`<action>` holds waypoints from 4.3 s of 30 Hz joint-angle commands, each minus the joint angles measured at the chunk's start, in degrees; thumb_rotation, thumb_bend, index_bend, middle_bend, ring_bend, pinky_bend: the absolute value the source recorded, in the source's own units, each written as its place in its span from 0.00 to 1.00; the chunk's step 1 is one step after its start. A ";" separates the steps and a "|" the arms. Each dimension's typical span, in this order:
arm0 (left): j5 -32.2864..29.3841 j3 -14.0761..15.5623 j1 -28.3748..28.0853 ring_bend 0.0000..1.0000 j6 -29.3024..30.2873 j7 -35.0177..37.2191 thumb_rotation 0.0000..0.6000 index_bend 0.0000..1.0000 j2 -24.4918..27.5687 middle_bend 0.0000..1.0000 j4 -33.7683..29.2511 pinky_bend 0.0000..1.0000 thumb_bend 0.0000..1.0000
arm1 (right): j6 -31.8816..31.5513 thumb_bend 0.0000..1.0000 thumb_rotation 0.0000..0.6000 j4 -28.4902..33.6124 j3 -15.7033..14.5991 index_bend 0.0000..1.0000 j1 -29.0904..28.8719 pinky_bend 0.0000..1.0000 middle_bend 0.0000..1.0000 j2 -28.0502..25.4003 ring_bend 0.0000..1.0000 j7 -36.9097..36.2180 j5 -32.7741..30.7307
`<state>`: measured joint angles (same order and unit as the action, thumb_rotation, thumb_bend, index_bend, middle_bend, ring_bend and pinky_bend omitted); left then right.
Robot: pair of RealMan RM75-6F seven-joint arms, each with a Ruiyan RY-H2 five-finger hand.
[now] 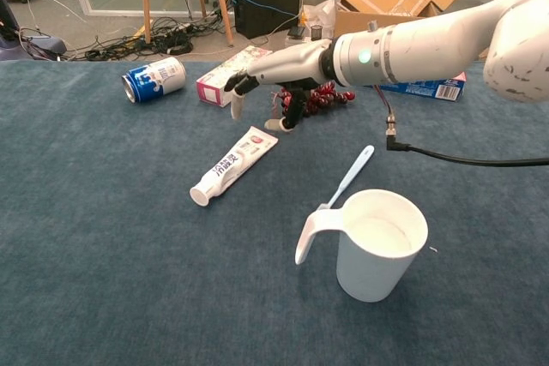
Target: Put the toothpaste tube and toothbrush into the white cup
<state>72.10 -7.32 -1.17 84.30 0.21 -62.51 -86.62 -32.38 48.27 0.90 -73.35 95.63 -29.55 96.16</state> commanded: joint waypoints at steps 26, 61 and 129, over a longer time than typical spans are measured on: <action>-2.18 -0.83 0.09 0.31 -1.77 0.89 1.00 0.59 -0.10 0.42 1.25 0.32 0.10 | -6.32 0.42 1.00 -17.70 -11.51 0.29 -3.40 0.07 0.03 10.71 0.00 -16.76 7.47; -0.93 -0.57 0.28 0.31 -1.13 0.39 1.00 0.59 -0.04 0.42 0.43 0.32 0.10 | -6.39 0.65 1.00 -12.95 -12.32 0.50 -3.47 0.07 0.00 7.50 0.00 -13.94 5.05; 1.61 0.32 0.63 0.31 0.85 -1.34 1.00 0.59 -0.05 0.42 -1.40 0.32 0.10 | -8.06 0.21 1.00 0.88 -9.55 0.49 2.81 0.07 0.01 3.38 0.00 0.12 2.98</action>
<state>73.71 -7.00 -0.53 85.16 -1.14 -62.56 -88.03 -40.42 49.20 -8.69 -70.56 98.96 -29.42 99.16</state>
